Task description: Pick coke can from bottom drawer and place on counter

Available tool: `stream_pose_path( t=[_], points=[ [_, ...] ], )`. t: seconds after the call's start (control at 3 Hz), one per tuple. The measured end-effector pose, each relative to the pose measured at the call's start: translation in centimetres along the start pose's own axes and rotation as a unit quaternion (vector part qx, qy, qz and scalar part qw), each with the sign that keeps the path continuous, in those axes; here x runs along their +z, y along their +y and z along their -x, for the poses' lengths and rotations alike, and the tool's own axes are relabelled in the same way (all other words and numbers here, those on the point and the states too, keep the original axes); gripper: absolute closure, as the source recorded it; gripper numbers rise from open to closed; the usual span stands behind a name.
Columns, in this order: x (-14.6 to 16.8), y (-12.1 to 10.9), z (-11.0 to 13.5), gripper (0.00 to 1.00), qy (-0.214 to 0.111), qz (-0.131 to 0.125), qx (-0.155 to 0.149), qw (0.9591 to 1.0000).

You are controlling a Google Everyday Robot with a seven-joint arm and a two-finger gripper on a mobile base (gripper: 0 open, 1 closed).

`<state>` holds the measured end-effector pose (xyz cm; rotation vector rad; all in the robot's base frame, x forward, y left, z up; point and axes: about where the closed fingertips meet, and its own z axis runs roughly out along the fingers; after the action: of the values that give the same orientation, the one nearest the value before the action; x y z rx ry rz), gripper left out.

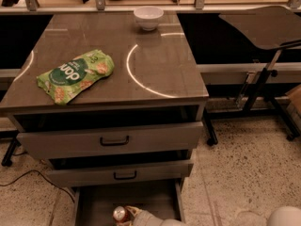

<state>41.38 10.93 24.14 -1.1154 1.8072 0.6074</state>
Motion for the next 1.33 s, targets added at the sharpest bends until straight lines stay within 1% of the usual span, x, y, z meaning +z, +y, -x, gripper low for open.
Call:
stream_pose_path(
  t=[0.33, 0.67, 1.0, 1.33],
  points=[
    [-4.6, -4.2, 2.9, 1.0, -0.004, -0.014, -0.028, 0.9995],
    [-4.7, -4.5, 3.0, 1.0, -0.003, -0.016, -0.03, 0.9994],
    [-6.6, -5.4, 4.3, 1.0, -0.001, -0.029, -0.042, 0.9987],
    [-11.1, -5.5, 8.2, 1.0, 0.022, -0.039, -0.045, 0.998]
  ],
)
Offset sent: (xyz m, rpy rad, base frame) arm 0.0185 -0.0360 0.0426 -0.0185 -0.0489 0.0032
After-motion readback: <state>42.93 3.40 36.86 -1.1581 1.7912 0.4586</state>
